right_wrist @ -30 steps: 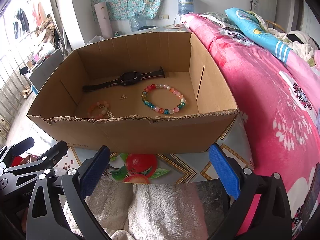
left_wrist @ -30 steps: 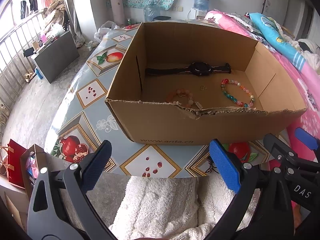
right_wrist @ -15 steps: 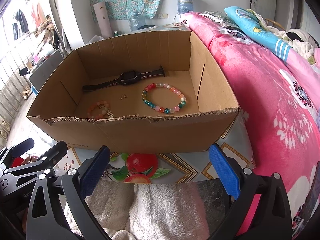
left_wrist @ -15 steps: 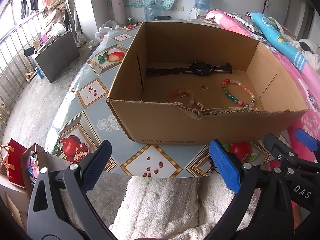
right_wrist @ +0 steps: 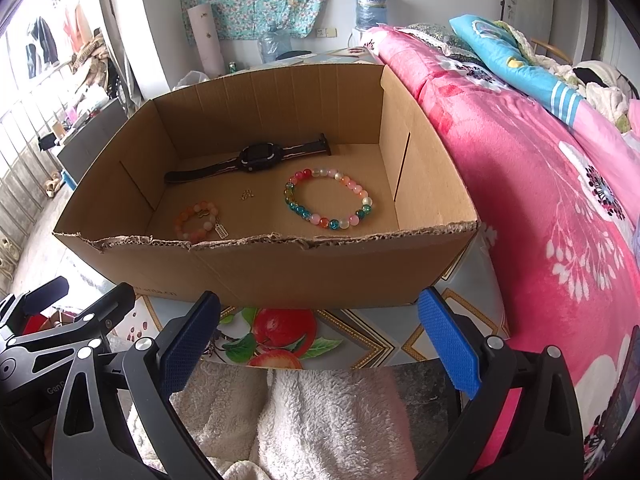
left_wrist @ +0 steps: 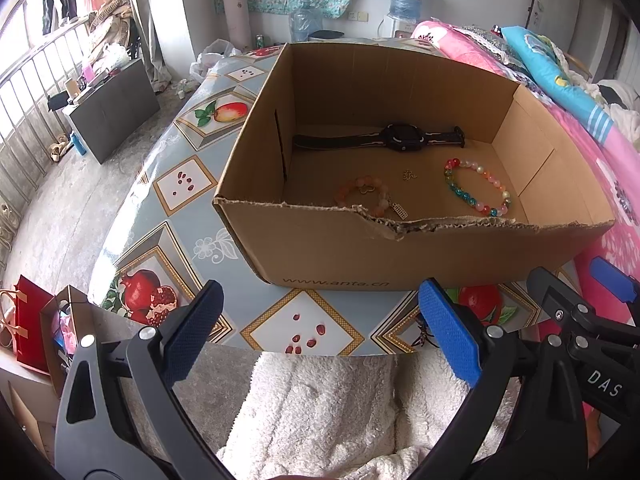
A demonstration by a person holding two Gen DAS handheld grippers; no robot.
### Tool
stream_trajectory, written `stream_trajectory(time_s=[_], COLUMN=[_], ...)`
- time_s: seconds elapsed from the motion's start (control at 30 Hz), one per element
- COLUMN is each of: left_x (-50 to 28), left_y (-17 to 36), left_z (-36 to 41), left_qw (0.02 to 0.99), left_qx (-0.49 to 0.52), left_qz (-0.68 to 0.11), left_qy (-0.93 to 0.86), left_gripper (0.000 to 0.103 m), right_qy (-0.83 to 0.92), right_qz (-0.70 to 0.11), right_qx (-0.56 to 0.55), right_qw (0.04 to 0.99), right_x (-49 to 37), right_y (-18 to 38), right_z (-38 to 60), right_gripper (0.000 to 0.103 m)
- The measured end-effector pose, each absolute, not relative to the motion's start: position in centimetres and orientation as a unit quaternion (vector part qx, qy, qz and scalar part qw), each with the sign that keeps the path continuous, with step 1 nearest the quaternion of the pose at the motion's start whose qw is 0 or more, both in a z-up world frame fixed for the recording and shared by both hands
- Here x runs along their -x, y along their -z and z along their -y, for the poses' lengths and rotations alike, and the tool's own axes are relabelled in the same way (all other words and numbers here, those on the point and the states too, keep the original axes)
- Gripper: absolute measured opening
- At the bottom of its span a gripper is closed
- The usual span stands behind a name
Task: Organize jewelry
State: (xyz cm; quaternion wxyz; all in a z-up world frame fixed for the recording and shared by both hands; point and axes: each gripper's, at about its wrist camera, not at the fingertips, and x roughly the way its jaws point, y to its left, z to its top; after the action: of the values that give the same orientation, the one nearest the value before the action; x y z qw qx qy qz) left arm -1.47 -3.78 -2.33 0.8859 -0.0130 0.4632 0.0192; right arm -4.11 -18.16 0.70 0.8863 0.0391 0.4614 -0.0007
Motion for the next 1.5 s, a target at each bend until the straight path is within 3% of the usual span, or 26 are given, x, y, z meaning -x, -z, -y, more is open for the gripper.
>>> stream_trajectory(time_s=[1.5], left_x=[1.4], left_y=[2.49], left_z=[3.9], left_qw=[0.884], left_qx=[0.015], left_qz=[-0.466], left_qy=[-0.02], left_gripper=[0.094], right_qy=[0.001], right_qz=[-0.463], right_qx=[-0.039], right_qw=[0.886], right_x=[3.91], right_y=[-1.02], right_z=[18.19], right_gripper=[0.096])
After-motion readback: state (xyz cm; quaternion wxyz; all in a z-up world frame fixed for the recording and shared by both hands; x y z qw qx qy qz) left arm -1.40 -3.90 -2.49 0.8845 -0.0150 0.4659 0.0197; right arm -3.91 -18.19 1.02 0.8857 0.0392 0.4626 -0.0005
